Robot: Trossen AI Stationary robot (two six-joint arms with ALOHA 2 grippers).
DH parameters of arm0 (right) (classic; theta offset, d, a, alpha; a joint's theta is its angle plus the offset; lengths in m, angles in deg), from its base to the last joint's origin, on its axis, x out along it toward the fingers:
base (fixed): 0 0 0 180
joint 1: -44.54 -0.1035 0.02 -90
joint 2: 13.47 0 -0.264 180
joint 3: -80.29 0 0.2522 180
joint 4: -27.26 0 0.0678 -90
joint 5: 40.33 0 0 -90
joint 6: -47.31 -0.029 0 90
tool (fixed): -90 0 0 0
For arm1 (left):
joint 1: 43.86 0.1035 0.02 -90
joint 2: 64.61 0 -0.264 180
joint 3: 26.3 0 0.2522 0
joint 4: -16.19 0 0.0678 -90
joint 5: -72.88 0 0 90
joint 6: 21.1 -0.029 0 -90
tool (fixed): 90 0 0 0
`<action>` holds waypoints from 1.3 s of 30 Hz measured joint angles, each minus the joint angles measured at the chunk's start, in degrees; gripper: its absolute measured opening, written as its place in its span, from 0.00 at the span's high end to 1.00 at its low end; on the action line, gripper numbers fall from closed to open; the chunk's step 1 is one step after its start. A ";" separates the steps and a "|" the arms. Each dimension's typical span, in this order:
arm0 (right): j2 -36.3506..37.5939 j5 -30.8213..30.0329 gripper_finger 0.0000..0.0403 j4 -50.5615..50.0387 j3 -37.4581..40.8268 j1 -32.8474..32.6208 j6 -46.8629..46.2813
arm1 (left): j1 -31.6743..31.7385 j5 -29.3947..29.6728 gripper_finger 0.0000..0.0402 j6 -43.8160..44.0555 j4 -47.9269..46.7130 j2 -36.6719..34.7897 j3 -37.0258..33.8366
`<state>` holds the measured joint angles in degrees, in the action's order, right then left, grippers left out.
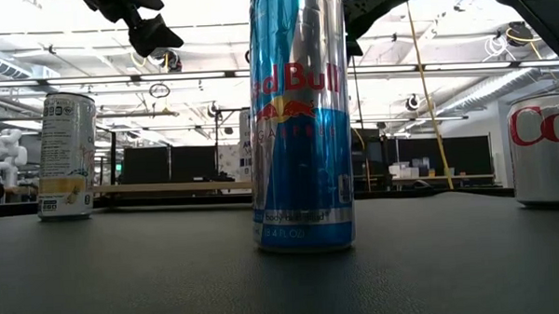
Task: Place canned beverage on shelf
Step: Put the top blue soda can on the shelf
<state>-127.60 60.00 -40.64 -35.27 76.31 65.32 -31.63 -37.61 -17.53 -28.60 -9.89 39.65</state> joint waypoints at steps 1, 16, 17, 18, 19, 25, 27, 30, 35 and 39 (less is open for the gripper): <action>0.00 -0.02 0.51 -0.21 0.00 0.00 -0.33 | 0.00 0.00 0.20 0.00 0.00 0.00 0.00; 3.44 -3.11 0.51 -3.09 0.11 -0.83 -2.40 | 0.02 0.00 0.20 0.15 -1.51 0.02 0.00; 4.15 -3.99 0.51 -3.25 0.11 -1.03 -2.38 | 0.00 0.00 0.20 0.15 -1.51 0.02 0.00; 4.97 -4.71 0.51 -3.49 0.11 -1.23 -2.37 | 0.00 0.00 0.20 0.17 -1.51 0.02 0.00; 5.79 -5.50 0.51 -3.79 0.11 -1.49 -2.35 | 0.02 0.00 0.20 0.17 -1.51 0.02 0.00; 12.20 -7.62 0.51 -3.53 0.11 -1.95 -2.52 | 0.00 0.02 0.20 0.20 -1.49 0.02 0.00; 14.31 -10.64 0.51 -3.31 0.11 -1.93 -2.87 | 0.00 0.56 0.20 0.48 -1.49 0.02 0.00; 17.51 -13.24 0.51 -3.08 0.11 -1.83 -3.36 | 0.02 1.14 0.20 0.52 -1.49 0.02 0.00; 22.59 -13.45 0.51 -0.04 0.11 -1.87 -3.77 | 0.00 1.16 0.20 0.52 -1.49 0.02 0.00; 25.40 -13.24 0.51 4.69 0.08 -1.88 -4.48 | 0.02 1.18 0.20 0.51 -1.49 0.02 0.00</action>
<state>-102.20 46.76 -35.96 -35.19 74.43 60.84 -31.61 -36.43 -17.02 -30.08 -9.87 39.65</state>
